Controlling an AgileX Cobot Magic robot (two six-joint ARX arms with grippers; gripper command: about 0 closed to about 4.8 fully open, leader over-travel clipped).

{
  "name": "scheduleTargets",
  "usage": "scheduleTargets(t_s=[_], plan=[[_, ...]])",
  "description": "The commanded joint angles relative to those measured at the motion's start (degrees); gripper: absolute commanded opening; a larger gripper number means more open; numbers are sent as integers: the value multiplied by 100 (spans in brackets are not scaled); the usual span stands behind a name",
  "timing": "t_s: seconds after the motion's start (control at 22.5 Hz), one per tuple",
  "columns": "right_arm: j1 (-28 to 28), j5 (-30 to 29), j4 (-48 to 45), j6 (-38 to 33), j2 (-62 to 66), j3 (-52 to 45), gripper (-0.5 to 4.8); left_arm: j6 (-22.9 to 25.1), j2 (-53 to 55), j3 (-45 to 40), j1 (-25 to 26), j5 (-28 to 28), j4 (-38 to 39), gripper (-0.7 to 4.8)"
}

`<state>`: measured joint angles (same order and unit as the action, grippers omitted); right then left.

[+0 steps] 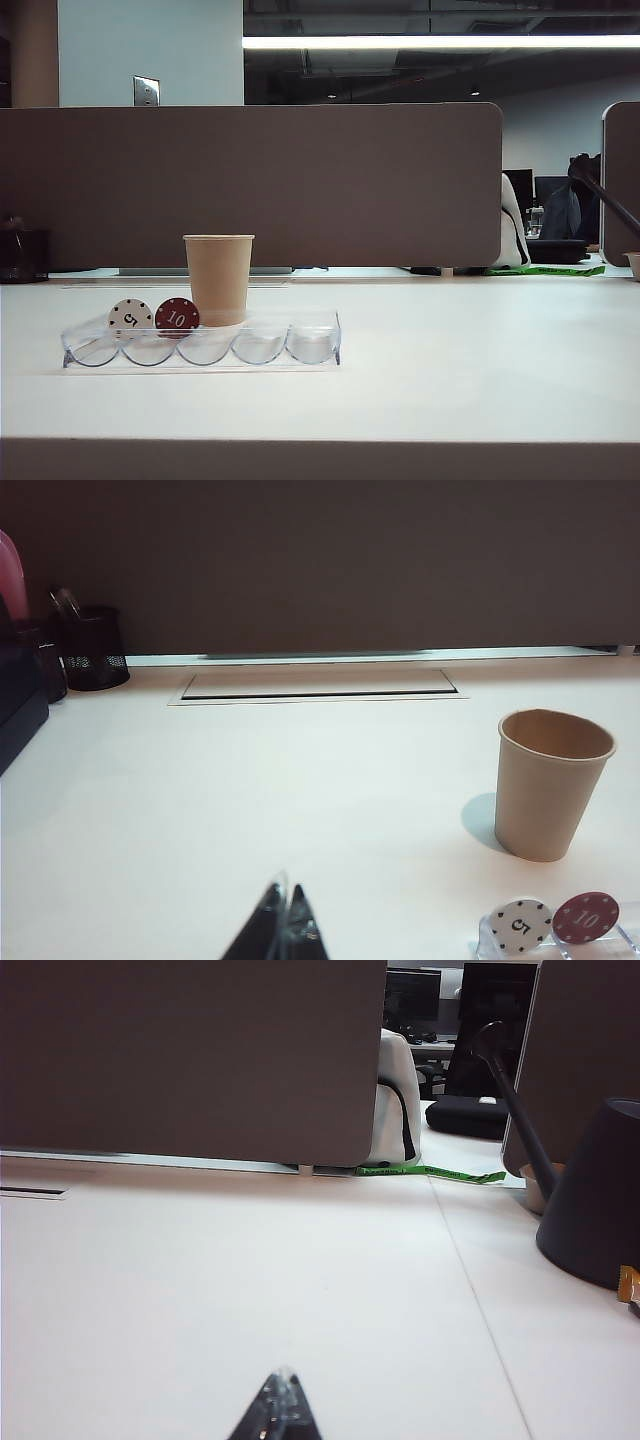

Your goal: Pick up the chip with the greater value and put it into the paper cup.

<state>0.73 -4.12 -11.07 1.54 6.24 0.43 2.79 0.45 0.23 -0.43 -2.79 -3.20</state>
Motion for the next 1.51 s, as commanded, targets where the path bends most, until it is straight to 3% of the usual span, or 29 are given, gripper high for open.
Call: scheduleTargets(t_s=[0.04,0.62,0.8,1.02,1.25,1.33,1.51], plan=[[7,11,-70,15,-4,-9,-5,-22,4,20,0,13,-63,-5],[4,-98,-122,9,-4,0,-5,-26,4,20,0,-31,-72,-5],[0,-487,59,11,-2,186,-5,-24,4,28,-2,-533,-63,-6],[0,-535,1023,20,345,1172,-5,-17,11,372,-2,-949,560,-6],[-81,-1174,1493,17,1379,2184,-5,22,17,743,-2,-1283,929,-6],[-302,-1316,1786,24,1932,2712,-5,120,46,903,-2,-1429,1316,-6],[-1292,-1381,2170,197,3333,3777,-6,323,428,1215,-22,-1864,1624,-6]])
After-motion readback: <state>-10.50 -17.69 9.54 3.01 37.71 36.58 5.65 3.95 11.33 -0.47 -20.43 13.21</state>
